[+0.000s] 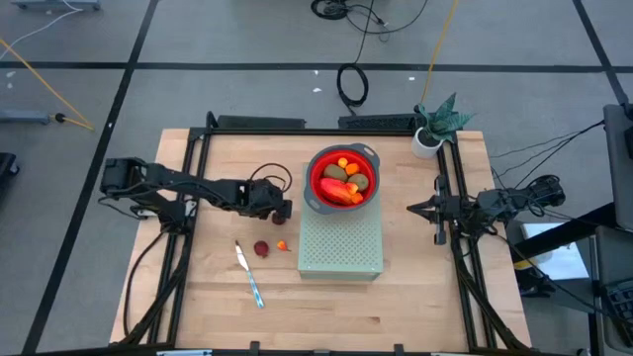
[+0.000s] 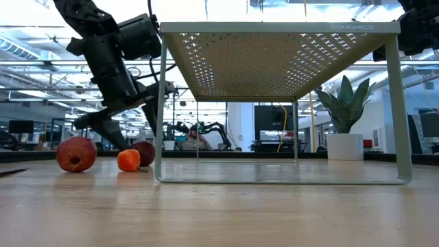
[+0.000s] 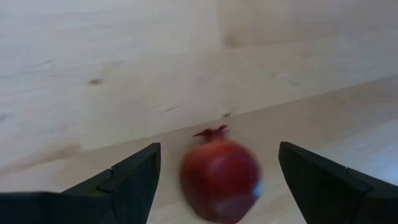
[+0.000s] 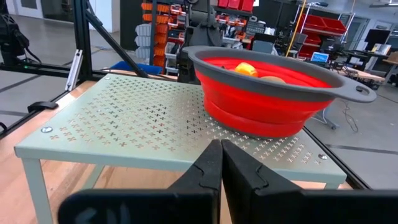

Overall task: Pick & Place Fruit
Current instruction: Put the pomegranate into the red strainer bowl on the shelf

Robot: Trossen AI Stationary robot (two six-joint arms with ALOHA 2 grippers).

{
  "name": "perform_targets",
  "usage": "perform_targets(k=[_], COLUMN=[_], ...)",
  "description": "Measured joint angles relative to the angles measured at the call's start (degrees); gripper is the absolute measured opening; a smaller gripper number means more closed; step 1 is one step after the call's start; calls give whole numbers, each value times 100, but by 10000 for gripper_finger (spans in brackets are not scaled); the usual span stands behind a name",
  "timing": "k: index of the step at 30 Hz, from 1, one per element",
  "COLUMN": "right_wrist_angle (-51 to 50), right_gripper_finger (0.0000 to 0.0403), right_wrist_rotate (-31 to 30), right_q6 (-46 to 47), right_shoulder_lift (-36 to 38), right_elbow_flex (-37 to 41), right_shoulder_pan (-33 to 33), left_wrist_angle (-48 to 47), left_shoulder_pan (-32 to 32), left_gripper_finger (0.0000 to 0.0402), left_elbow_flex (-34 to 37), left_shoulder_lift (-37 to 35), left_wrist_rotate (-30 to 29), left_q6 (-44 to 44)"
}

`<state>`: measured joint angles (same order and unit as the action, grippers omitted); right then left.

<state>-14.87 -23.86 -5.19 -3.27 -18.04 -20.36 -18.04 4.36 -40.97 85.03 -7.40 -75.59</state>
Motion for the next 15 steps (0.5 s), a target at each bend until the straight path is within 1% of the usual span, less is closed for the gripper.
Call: perform_targets(k=[6, 9, 15], right_wrist_angle=[-4, -2, -2], right_gripper_finger=[0, 0, 0], right_wrist_rotate=[-2, -2, -5], right_q6=[-1, -2, -2], right_shoulder_lift=[-2, 0, 0], right_elbow_flex=[0, 0, 0], right_shoulder_pan=[0, 0, 0], left_wrist_angle=[270, 256, 262], left_shoulder_pan=[0, 0, 2], left_gripper_finger=[326, 326, 321], left_elbow_flex=[-2, -9, -22], left_shoulder_lift=[298, 431, 547], left_wrist_rotate=[95, 291, 352], left_q6=[-28, -37, -162])
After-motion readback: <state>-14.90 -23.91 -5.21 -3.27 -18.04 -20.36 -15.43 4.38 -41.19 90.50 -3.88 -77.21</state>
